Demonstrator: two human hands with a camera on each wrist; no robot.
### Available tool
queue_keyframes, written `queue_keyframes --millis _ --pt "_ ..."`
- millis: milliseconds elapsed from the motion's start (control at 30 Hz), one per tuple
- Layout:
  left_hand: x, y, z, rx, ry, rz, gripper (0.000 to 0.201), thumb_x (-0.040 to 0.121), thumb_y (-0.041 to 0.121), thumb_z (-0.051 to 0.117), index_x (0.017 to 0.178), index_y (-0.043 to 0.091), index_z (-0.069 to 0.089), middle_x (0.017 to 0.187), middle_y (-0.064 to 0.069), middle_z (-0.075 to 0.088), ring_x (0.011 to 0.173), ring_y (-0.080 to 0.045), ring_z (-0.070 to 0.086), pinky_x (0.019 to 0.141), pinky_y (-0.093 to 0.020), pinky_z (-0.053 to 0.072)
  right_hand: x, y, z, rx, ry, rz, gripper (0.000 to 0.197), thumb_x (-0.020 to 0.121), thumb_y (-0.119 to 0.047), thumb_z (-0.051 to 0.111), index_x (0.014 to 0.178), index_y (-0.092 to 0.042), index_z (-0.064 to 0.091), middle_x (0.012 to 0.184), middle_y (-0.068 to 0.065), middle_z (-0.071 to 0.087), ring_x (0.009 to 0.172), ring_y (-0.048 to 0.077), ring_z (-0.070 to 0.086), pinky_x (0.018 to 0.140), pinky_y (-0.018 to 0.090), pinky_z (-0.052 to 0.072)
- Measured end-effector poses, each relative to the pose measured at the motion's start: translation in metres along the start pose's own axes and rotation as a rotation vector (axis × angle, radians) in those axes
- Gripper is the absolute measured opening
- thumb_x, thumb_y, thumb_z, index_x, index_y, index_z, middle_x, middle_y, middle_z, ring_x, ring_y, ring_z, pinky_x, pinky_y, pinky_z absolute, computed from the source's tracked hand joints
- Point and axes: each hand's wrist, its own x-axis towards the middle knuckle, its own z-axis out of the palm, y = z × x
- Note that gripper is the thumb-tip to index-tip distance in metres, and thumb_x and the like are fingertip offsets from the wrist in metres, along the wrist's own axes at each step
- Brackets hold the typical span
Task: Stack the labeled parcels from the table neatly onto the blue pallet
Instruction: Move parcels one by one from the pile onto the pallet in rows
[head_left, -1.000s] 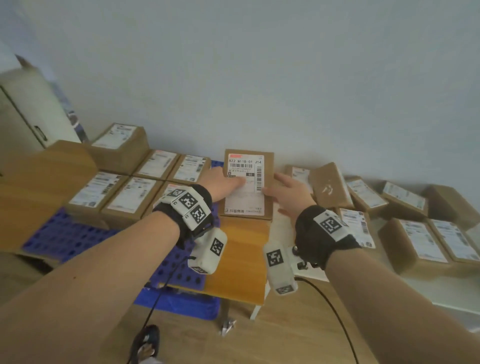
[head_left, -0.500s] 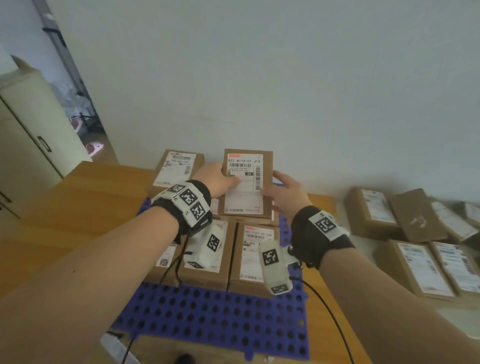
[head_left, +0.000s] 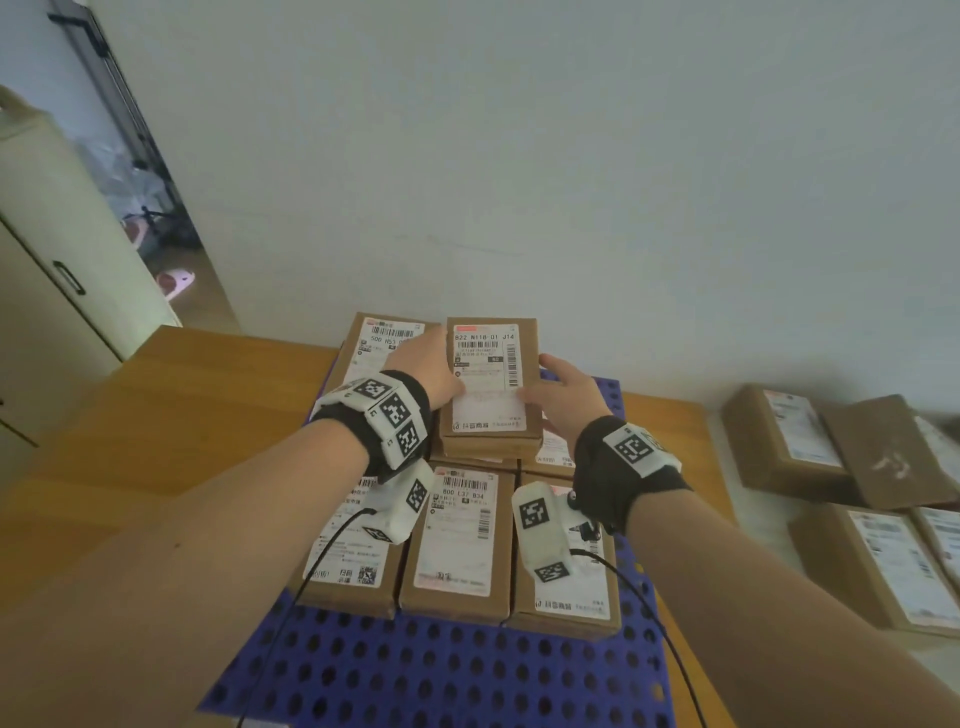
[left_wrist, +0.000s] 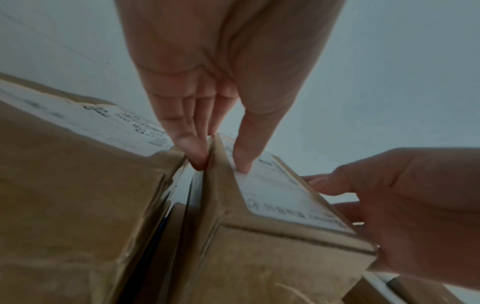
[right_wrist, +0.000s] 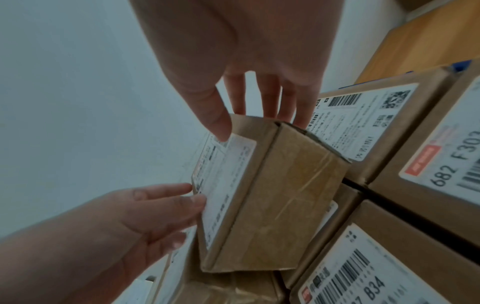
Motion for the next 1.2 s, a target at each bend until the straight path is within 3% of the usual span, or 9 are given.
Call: queue_keyframes --millis 67,167,267,367,467,600,833,1033,1200 --pt "0.007 -0.003 0.002 0.053 0.003 0.002 0.046 0.083 0.023 0.069 0.123 0.012 0.049 0.117 -0.005 0.062 0.106 -0.025 0.059 0.089 -0.035 0.049 0.006 0.000 0.001 -0.052 0.001 0.006 0.062 0.082 -0.003 0.060 0.140 -0.018 0.044 0.124 0.007 0.063 0.103 0.024 0.064 0.087 0.042 0.056" --pt "0.016 -0.011 0.004 0.166 0.111 0.019 0.047 0.077 0.037 0.072 0.113 0.015 0.052 0.120 -0.006 0.057 0.115 -0.028 0.051 0.094 -0.043 0.046 0.010 0.000 0.002 -0.134 0.008 0.021 0.065 0.081 -0.002 0.064 0.140 -0.017 0.042 0.124 0.006 0.062 0.099 0.020 0.063 0.085 0.036 0.055" --pt "0.020 -0.023 0.001 0.213 0.180 -0.030 0.074 0.079 0.046 0.067 0.140 0.021 0.033 0.151 -0.010 0.026 0.140 -0.032 0.022 0.109 -0.051 0.026 0.012 -0.005 0.005 -0.138 -0.006 0.051 0.071 0.082 -0.002 0.064 0.144 -0.017 0.036 0.128 0.006 0.060 0.099 0.019 0.062 0.085 0.034 0.055" --pt "0.023 -0.034 -0.004 0.144 0.142 -0.186 0.087 0.082 0.051 0.062 0.149 0.024 0.014 0.158 -0.010 0.002 0.145 -0.033 0.003 0.112 -0.059 0.012 0.010 -0.011 0.008 -0.183 -0.020 0.063 0.075 0.084 -0.004 0.064 0.148 -0.017 0.027 0.132 0.005 0.057 0.104 0.019 0.059 0.089 0.033 0.053" --pt "0.025 -0.043 -0.006 0.099 0.078 -0.258 0.090 0.083 0.055 0.058 0.151 0.023 0.008 0.159 -0.010 -0.002 0.145 -0.033 0.003 0.111 -0.061 0.011 0.010 -0.014 0.011 -0.199 -0.031 0.069 0.076 0.085 -0.004 0.063 0.149 -0.017 0.023 0.133 0.006 0.055 0.099 0.017 0.056 0.085 0.030 0.052" --pt "0.027 -0.046 -0.005 0.083 0.088 -0.220 0.088 0.083 0.055 0.059 0.150 0.023 0.012 0.158 -0.011 0.001 0.144 -0.035 0.007 0.111 -0.058 0.015 0.011 -0.015 0.013 -0.196 -0.023 0.089 0.078 0.084 -0.004 0.064 0.149 -0.018 0.023 0.132 0.006 0.056 0.110 0.023 0.059 0.091 0.036 0.053" --pt "0.029 -0.051 -0.002 0.100 0.108 -0.173 0.077 0.083 0.055 0.058 0.146 0.027 0.025 0.158 -0.010 0.002 0.143 -0.036 0.008 0.113 -0.054 0.013 0.016 -0.012 0.012 -0.180 -0.045 0.105 0.077 0.082 -0.003 0.066 0.147 -0.018 0.028 0.128 0.006 0.060 0.110 0.025 0.061 0.092 0.044 0.053" --pt "0.028 -0.050 0.001 0.122 0.097 -0.169 0.083 0.079 0.057 0.059 0.148 0.029 0.021 0.158 -0.009 -0.003 0.143 -0.037 0.004 0.114 -0.056 0.009 0.016 -0.013 0.010 -0.170 -0.066 0.111 0.078 0.082 0.000 0.063 0.148 -0.020 0.026 0.127 0.005 0.060 0.098 0.021 0.061 0.080 0.036 0.056" --pt "0.026 -0.051 0.001 0.135 0.089 -0.160 0.087 0.078 0.059 0.060 0.148 0.029 0.020 0.158 -0.009 -0.003 0.144 -0.037 0.004 0.114 -0.055 0.010 0.017 -0.012 0.011 -0.171 -0.071 0.119 0.076 0.078 0.003 0.064 0.144 -0.020 0.033 0.121 0.005 0.064 0.103 0.025 0.064 0.085 0.044 0.056"
